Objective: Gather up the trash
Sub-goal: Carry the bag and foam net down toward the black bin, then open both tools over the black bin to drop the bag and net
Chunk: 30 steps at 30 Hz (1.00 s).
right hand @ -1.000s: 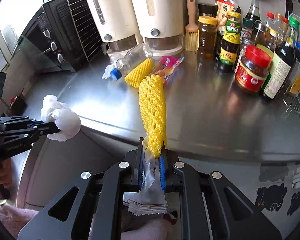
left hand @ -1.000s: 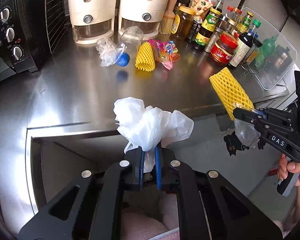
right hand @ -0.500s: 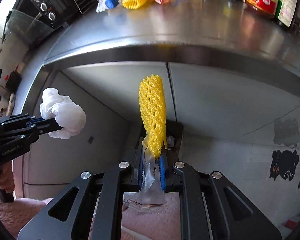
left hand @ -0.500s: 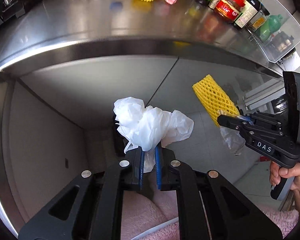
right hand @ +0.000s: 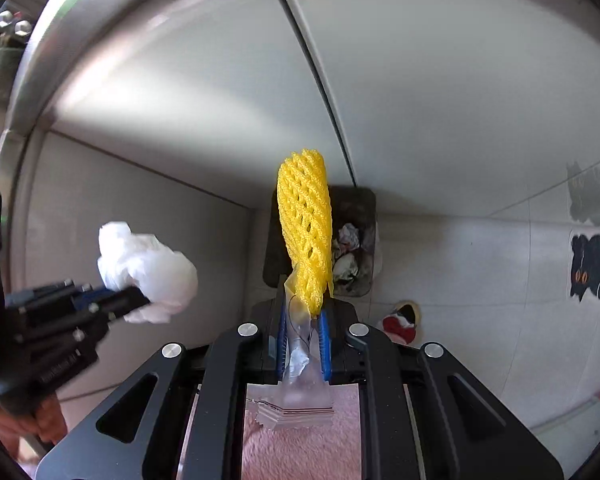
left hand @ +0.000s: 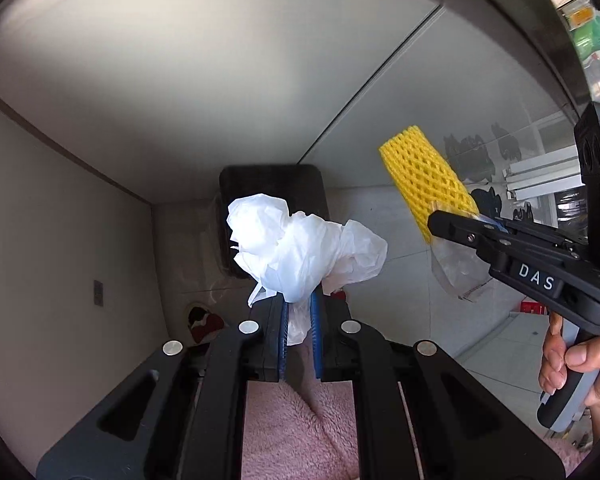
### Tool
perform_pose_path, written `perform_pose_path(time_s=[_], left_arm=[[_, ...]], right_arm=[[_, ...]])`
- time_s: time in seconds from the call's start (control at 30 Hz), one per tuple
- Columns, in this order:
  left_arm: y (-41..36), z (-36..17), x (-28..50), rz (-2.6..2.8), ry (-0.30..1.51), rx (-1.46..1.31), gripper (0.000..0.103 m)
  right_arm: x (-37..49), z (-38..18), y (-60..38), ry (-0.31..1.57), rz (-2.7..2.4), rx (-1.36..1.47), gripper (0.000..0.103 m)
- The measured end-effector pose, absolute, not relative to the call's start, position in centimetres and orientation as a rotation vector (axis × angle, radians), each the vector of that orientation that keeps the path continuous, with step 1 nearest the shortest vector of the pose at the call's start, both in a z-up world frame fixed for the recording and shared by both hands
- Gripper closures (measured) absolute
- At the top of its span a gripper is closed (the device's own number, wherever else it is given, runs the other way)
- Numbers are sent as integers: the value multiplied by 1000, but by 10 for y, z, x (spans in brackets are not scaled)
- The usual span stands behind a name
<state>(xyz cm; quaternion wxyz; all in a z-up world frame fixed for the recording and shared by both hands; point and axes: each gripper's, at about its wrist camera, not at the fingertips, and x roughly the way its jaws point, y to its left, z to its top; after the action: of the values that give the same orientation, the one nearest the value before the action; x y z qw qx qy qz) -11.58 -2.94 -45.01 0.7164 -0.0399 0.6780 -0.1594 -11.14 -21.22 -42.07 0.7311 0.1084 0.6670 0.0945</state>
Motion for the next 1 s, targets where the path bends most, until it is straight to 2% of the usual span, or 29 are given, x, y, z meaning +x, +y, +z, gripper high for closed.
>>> perform_pose_path(time_s=[0.4, 0.63, 0.77, 0.87, 0.9, 0.93, 1.0], left_arm=[[-39, -511, -92, -342, 1577, -104, 94], [-47, -529, -81, -340, 1582, -81, 83], [-47, -537, -72, -341, 1586, -83, 82], [-46, -541, -70, -346, 1593, -79, 80], [-45, -542, -69, -347, 1595, -81, 80], [-44, -543, -68, -347, 1595, -84, 77], [-43, -542, -66, -344, 1594, -87, 69]], right_arm=[[-97, -492, -216, 1571, 149, 358, 88], [-91, -515, -215, 1600, 129, 424, 86], [-89, -525, -221, 1606, 98, 458, 85], [-85, -529, -219, 1610, 82, 481, 77], [-84, -529, -219, 1610, 74, 485, 70], [-81, -529, -216, 1608, 71, 491, 62], [-75, -528, -215, 1601, 64, 496, 57]])
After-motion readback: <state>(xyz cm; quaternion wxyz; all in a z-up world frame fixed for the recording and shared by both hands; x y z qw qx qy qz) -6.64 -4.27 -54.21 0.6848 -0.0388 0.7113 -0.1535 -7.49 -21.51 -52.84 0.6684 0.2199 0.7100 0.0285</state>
